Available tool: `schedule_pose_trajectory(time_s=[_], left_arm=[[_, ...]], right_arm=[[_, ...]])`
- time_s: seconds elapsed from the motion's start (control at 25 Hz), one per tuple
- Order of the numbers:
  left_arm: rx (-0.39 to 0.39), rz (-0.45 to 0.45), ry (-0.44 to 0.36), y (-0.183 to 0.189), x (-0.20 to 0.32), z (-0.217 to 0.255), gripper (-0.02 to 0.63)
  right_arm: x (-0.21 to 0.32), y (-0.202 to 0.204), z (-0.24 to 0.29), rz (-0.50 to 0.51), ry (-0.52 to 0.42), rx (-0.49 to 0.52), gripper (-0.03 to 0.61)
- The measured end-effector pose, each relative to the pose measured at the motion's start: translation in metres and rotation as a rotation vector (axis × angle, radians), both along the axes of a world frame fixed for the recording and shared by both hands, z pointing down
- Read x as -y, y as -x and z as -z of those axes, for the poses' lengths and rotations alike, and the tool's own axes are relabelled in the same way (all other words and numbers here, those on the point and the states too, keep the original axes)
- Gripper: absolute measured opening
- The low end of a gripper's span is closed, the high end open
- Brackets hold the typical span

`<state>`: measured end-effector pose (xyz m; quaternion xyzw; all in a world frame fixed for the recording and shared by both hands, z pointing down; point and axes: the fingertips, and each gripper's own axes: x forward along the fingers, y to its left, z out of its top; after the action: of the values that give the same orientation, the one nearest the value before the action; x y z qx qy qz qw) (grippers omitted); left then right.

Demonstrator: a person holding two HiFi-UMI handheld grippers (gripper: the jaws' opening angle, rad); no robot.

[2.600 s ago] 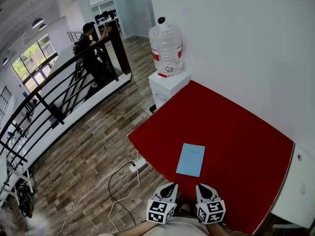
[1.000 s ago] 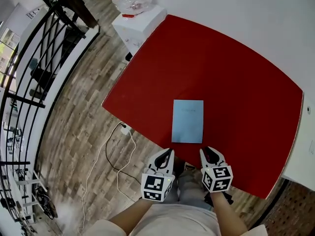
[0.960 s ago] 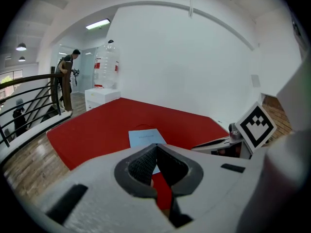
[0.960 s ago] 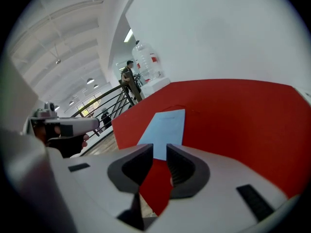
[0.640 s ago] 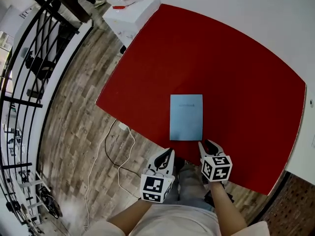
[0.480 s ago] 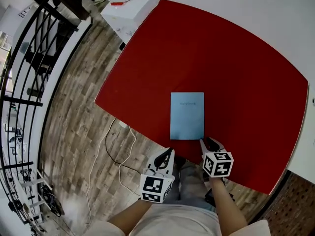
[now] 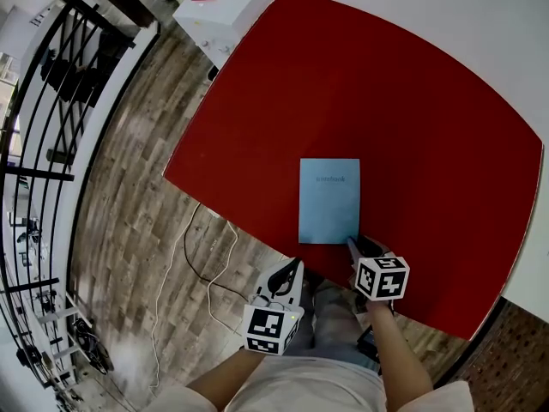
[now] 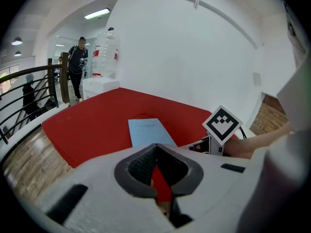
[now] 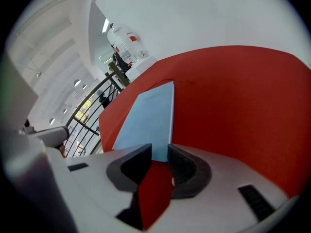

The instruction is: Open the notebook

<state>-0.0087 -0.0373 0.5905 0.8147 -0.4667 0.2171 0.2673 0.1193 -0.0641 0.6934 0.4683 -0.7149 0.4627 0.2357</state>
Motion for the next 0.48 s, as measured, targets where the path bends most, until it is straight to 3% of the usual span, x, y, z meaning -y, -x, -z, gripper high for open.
schedule_pose_trajectory(time_s=[0.48], left_arm=[[0.000,0.006,0.014,0.0029,-0.0031,-0.0052,0.006]], right_arm=[[0.0011,-0.0030,-0.0014,0.008,0.027,-0.024,0.058]])
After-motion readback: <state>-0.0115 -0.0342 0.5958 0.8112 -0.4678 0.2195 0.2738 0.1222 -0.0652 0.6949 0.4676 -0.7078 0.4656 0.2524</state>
